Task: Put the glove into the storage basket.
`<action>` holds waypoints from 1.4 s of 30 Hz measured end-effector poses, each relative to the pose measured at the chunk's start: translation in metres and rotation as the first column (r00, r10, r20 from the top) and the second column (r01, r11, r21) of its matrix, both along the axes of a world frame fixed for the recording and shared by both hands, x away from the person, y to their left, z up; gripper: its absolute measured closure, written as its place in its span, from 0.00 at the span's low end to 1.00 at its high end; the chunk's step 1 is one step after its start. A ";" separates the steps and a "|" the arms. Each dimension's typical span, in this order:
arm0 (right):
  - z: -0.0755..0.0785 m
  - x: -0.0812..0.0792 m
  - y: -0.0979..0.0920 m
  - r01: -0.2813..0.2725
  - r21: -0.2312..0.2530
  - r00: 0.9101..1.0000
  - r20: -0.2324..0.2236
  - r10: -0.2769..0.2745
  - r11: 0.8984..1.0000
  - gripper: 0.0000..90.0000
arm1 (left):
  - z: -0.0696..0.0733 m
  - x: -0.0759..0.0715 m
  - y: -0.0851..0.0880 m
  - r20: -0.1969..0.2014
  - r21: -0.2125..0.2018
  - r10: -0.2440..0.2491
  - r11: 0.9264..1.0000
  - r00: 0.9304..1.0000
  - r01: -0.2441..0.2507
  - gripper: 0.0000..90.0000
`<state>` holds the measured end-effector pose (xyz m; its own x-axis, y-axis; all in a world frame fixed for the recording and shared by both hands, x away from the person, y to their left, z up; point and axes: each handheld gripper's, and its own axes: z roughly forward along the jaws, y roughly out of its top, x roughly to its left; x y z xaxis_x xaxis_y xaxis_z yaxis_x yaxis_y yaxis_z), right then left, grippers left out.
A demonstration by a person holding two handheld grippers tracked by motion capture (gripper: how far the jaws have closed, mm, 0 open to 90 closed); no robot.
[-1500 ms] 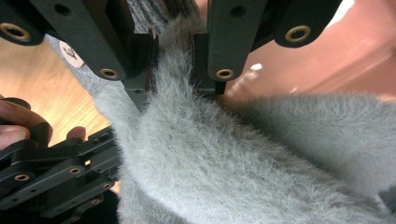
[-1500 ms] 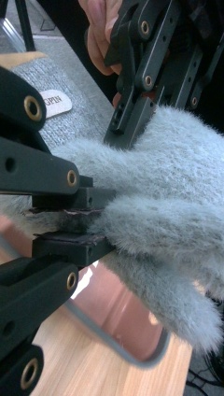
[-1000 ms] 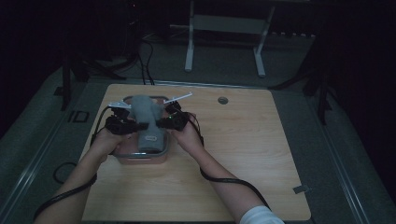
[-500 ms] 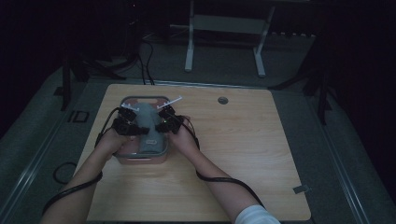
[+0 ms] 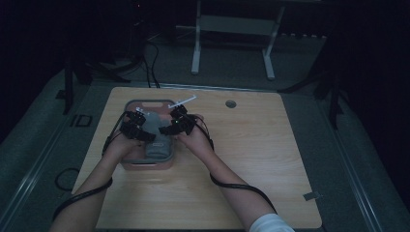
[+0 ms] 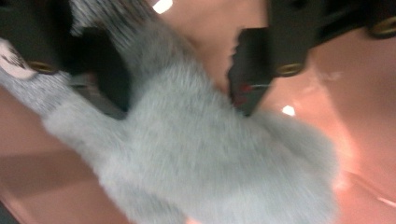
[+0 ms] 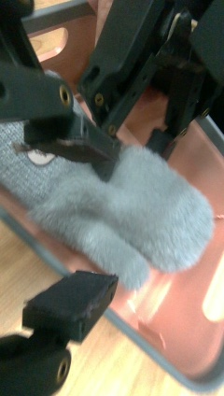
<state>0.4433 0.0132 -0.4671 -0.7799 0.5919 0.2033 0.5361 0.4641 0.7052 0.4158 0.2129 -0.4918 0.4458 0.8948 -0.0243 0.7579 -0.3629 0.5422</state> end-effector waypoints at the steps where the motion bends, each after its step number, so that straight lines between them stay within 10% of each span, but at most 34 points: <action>1: 0.001 0.000 -0.003 -0.009 0.018 1.000 0.001 0.008 1.000 0.31 | 0.002 -0.001 0.002 0.004 -0.003 -0.008 1.000 1.000 0.008 0.38; 11: 0.006 -0.006 -0.031 -0.073 0.052 0.997 0.038 0.071 0.996 0.20 | 0.019 -0.021 0.006 0.177 -0.008 0.039 0.999 0.983 -0.038 0.12; 13: 0.008 -0.011 -0.040 -0.093 0.055 0.994 0.066 0.089 0.994 0.20 | 0.030 -0.038 0.001 0.247 -0.047 0.021 0.999 0.969 -0.009 0.11; 22: 0.018 -0.032 -0.068 -0.126 0.060 0.987 0.112 0.119 0.990 0.20 | 0.040 -0.067 -0.019 0.313 -0.087 -0.041 0.994 0.949 0.071 0.11; 35: 0.018 -0.054 -0.107 -0.143 0.039 0.979 0.150 0.136 0.989 0.19 | 0.042 -0.093 -0.060 0.348 -0.125 -0.168 0.967 0.922 0.224 0.12; 42: 0.007 -0.064 -0.144 -0.125 0.010 0.979 0.166 0.122 0.992 0.19 | 0.039 -0.106 -0.084 0.370 -0.132 -0.261 0.935 0.892 0.328 0.12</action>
<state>0.3797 -0.1304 -0.4597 -0.8706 0.4858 0.0774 0.3513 0.5039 0.7891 0.3103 0.1287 -0.4530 0.6987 0.7150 0.0249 0.3875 -0.4075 0.8269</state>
